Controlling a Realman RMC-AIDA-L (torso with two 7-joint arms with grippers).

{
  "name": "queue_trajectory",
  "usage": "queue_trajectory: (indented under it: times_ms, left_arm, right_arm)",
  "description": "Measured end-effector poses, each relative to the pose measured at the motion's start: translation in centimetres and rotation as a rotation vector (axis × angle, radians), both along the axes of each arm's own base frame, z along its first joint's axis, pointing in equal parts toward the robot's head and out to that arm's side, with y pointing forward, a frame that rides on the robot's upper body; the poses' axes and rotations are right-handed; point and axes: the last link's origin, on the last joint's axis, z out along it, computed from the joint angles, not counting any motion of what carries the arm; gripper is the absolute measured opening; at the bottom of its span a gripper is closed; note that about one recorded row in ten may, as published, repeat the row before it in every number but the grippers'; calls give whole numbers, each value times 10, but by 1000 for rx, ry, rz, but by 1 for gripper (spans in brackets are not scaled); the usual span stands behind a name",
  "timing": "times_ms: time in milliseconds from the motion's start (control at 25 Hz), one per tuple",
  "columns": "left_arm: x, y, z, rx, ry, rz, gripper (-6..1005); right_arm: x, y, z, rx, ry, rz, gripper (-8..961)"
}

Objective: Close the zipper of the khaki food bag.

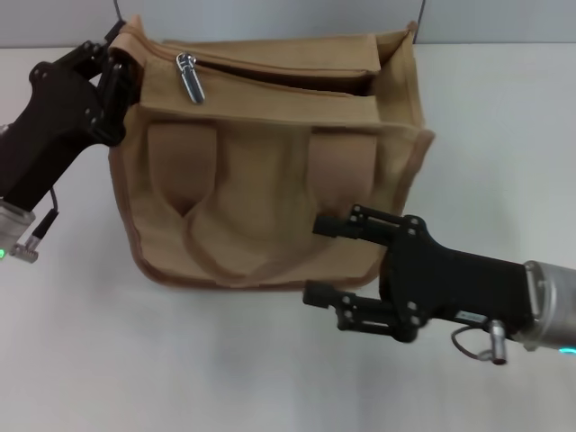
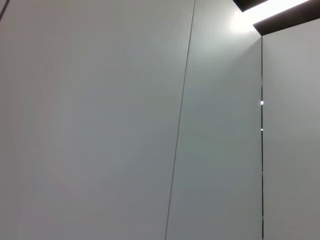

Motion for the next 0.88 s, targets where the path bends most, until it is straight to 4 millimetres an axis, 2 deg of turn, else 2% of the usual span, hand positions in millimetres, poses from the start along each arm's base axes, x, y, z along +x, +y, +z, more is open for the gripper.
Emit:
queue_trajectory:
  times_ms: [160, 480, 680, 880]
  left_arm:
    - [3, 5, -1, 0, 3, -1, 51]
    - [8, 7, -1, 2, -10, -15, 50]
    - [17, 8, -5, -6, -36, -43, 50]
    - [26, 8, -7, -16, -55, -90, 49]
  right_arm:
    - [1, -6, 8, -8, 36, 13, 724]
    - [10, -5, 13, 13, 38, -56, 724]
    - [7, 6, 21, 73, 112, -123, 724]
    - [-6, 14, 31, 33, 192, -108, 724]
